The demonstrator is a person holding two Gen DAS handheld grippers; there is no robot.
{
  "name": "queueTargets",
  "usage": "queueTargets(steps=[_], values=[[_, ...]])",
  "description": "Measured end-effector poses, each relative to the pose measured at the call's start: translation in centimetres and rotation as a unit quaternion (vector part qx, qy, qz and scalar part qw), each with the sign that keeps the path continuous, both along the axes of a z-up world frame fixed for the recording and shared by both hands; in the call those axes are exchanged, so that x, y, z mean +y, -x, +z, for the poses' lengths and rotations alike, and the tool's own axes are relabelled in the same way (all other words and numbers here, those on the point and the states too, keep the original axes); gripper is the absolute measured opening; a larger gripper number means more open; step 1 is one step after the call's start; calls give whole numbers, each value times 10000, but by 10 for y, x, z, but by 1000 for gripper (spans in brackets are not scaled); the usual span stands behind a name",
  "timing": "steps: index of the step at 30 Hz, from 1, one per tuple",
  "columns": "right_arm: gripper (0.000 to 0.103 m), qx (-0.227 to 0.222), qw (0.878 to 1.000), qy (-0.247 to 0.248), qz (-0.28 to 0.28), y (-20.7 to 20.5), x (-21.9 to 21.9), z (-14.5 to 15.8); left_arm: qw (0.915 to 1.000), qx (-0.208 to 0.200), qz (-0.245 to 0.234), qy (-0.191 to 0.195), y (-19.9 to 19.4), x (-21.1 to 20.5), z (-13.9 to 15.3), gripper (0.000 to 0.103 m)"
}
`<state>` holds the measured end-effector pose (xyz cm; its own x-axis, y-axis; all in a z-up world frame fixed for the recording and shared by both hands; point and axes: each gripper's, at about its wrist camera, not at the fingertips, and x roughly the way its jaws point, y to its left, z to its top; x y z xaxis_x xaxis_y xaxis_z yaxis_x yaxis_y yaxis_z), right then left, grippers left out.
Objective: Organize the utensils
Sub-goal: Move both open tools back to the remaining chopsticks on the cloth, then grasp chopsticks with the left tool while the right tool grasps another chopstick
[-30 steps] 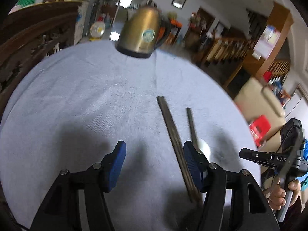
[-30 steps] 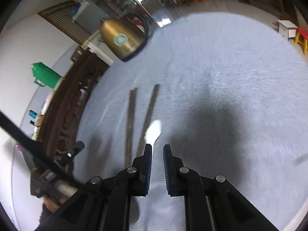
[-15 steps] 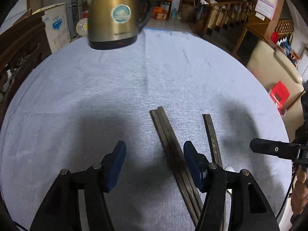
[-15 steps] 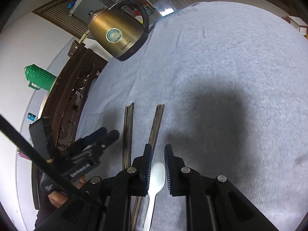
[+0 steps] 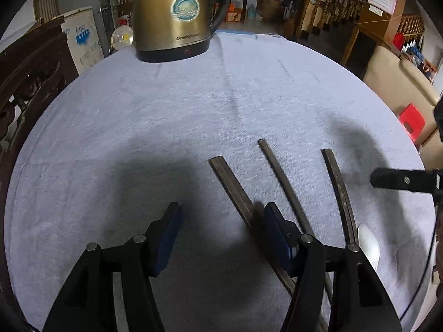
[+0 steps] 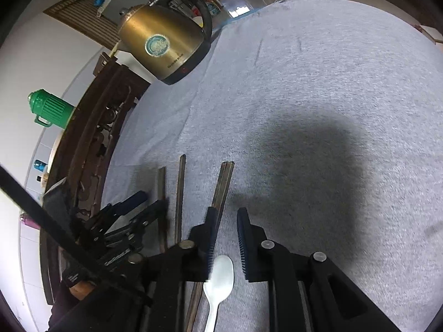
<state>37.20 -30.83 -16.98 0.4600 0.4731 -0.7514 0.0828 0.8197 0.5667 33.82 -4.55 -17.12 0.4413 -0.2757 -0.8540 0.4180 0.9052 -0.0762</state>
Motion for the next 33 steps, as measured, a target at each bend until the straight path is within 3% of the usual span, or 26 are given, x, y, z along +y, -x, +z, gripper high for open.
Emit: queueTargets(steps=[2,7,10,13,17,21,24,27,29,31,33], values=[[32,41,9999,93,-20,-7,4,-1,9998,67,-31,182,1,8,3,63],[33,136,9988,463,-30,-21,19,-2,9999,109,106,79,-4,19,1,63],[33,161,9941,1071,109,-30,39,-3,9999,41,157,38,-9,18,2,63],[12,42,9842,1759,178,-32,54,0,9997,47,230,29,-11,19,2,63],[5,-1,9778,2094,120,-26,51,4,9991,88,400,66,-23,20,0,63],[3,-202,9898,1380,-289,-10,10,12,9977,209,430,474,-24,22,3,63],[3,-278,9896,1309,-535,-1,-11,17,9993,69,343,107,-23,8,1,63],[3,-213,9921,1032,-683,3,-26,14,9997,50,253,47,-25,1,1,59],[3,-157,9933,899,-710,4,-29,12,9998,80,195,28,-27,1,3,36],[7,31,9961,597,-651,2,-31,8,9998,143,90,117,-30,3,4,20],[7,173,9968,500,-594,-4,-27,6,9994,257,51,222,-31,8,3,18]])
